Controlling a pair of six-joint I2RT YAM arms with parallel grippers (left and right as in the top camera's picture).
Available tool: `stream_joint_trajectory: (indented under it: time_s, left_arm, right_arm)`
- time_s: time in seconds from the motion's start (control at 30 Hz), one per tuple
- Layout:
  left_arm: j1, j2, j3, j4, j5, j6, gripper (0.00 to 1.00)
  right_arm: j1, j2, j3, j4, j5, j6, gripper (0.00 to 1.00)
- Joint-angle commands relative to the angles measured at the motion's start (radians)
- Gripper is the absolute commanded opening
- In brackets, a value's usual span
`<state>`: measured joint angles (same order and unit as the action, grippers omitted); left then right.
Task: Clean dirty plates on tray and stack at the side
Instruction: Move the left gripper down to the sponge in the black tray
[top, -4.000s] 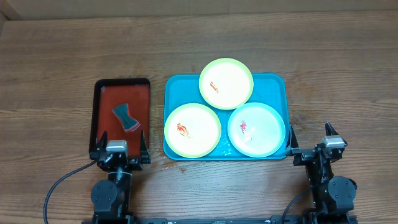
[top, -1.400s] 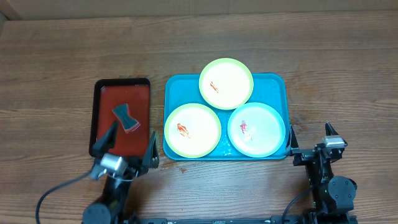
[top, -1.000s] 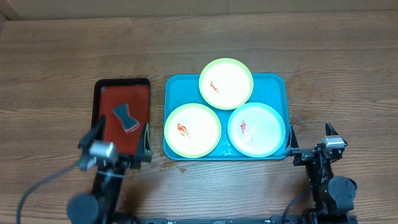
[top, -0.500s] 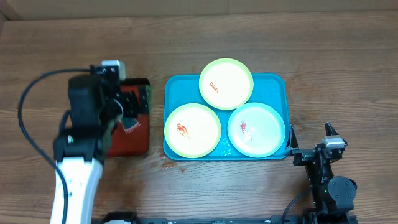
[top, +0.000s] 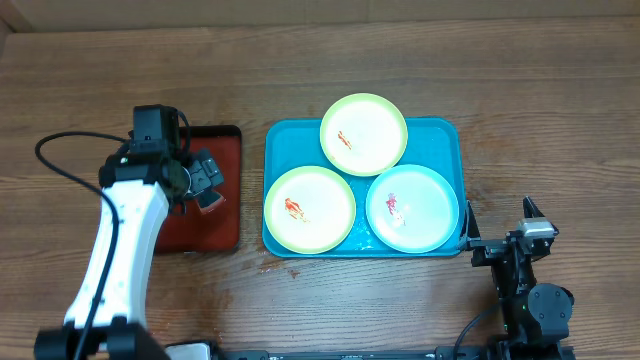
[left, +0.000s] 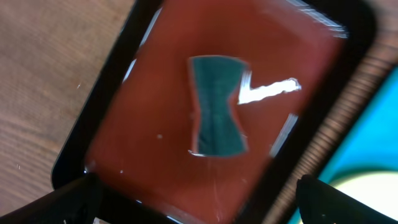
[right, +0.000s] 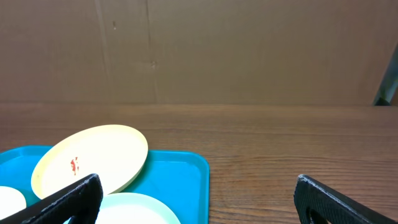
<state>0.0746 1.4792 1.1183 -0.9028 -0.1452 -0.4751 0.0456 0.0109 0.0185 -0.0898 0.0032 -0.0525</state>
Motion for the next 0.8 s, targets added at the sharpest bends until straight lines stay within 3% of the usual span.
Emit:
stream_joint_trajectory:
  time_s: [0.0, 0.1, 0.6, 0.7, 0.77]
  left_arm:
    - [0.006, 0.078, 0.016, 0.005, -0.073, -0.142, 1.0]
    - [0.014, 0.143, 0.016, 0.071, -0.071, -0.229, 1.0]
    - [0.018, 0.36, 0.016, 0.319, -0.037, -0.232, 0.97]
    - [0.018, 0.394, 0.016, 0.33, -0.038, -0.232, 0.87]
    - [0.018, 0.409, 0.016, 0.333, -0.038, -0.232, 0.73]
  right_arm:
    - [-0.007, -0.008, -0.01, 0.006, -0.004, -0.001, 1.0]
    - [-0.007, -0.008, -0.01, 0.006, -0.005, -0.001, 1.0]
    - [-0.007, -0.008, -0.01, 0.006, -0.005, -0.001, 1.0]
    - [-0.007, -0.008, -0.01, 0.006, -0.004, -0.001, 1.0]
    - [-0.007, -0.008, -0.01, 0.006, -0.005, -0.001, 1.0]
